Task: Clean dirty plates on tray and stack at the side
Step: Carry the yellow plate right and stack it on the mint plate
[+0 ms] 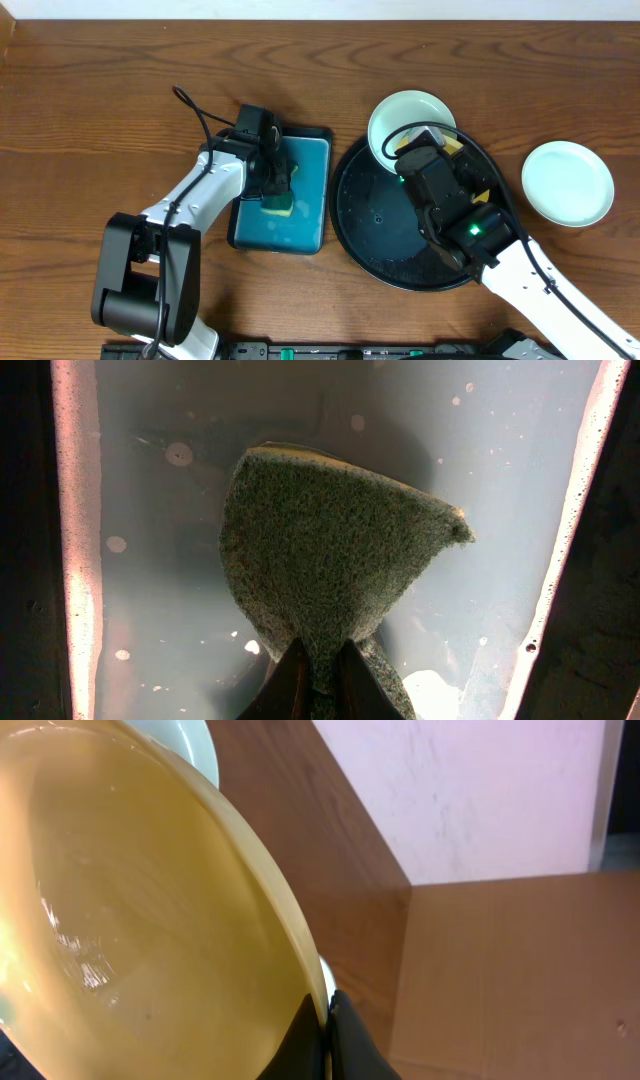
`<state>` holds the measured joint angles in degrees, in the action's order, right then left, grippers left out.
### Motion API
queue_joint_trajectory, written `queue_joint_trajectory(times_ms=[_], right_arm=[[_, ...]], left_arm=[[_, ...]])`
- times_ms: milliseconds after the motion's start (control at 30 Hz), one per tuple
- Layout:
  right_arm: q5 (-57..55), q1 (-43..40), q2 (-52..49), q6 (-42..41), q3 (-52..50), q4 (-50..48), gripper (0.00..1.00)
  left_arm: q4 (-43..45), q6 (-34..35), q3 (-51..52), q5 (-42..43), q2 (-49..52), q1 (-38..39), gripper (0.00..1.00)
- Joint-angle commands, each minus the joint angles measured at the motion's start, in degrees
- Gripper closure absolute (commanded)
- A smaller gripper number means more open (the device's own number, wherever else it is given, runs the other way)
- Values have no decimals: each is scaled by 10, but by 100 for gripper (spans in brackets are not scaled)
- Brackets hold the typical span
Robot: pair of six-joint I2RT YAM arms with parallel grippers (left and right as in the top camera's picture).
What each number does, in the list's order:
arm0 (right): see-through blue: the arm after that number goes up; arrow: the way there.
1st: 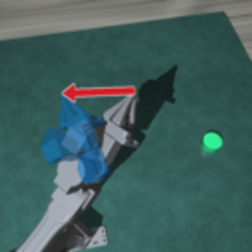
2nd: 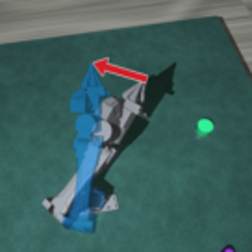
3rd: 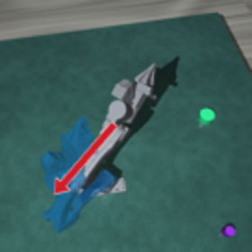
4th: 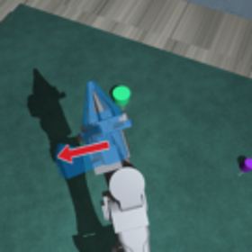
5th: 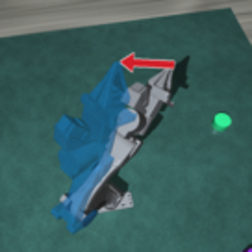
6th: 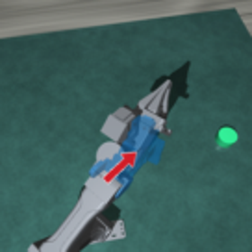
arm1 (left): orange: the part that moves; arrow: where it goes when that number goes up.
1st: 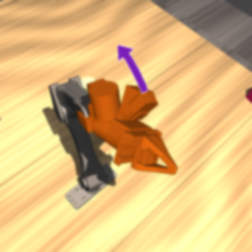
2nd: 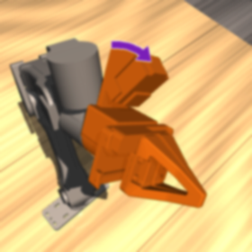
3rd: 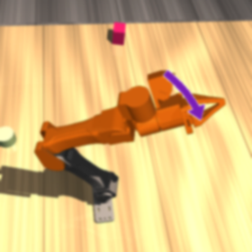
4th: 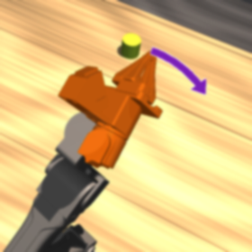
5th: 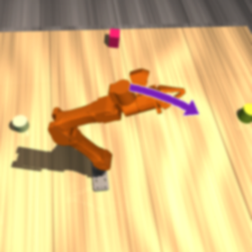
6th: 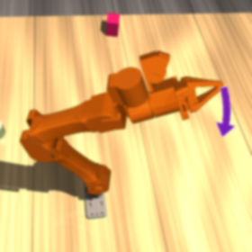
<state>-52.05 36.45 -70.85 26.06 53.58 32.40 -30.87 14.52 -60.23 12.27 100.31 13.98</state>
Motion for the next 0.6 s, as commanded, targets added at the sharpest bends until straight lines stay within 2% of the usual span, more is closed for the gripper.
queue_joint_trajectory(times_ms=[0, 100, 200, 333, 433, 567], right_arm=[[-9, -3, 0, 35, 12, -16, 99], [-9, -4, 0, 19, 12, -27, 99], [-8, -15, 0, -37, 12, -34, 99], [24, -65, 0, -197, 12, -26, 99], [120, -136, 0, -337, 12, 2, 99], [257, -253, 0, -455, 12, 21, 99]], left_arm=[[-3, -10, 8, -1, 7, -2, 93], [-3, -10, 8, -1, 7, -2, 93], [-3, -10, 8, -1, 7, -2, 92], [-3, -10, 8, -1, 7, -2, 93], [-3, -10, 8, -1, 7, -2, 93], [-4, -10, 8, -1, 7, -2, 93]])
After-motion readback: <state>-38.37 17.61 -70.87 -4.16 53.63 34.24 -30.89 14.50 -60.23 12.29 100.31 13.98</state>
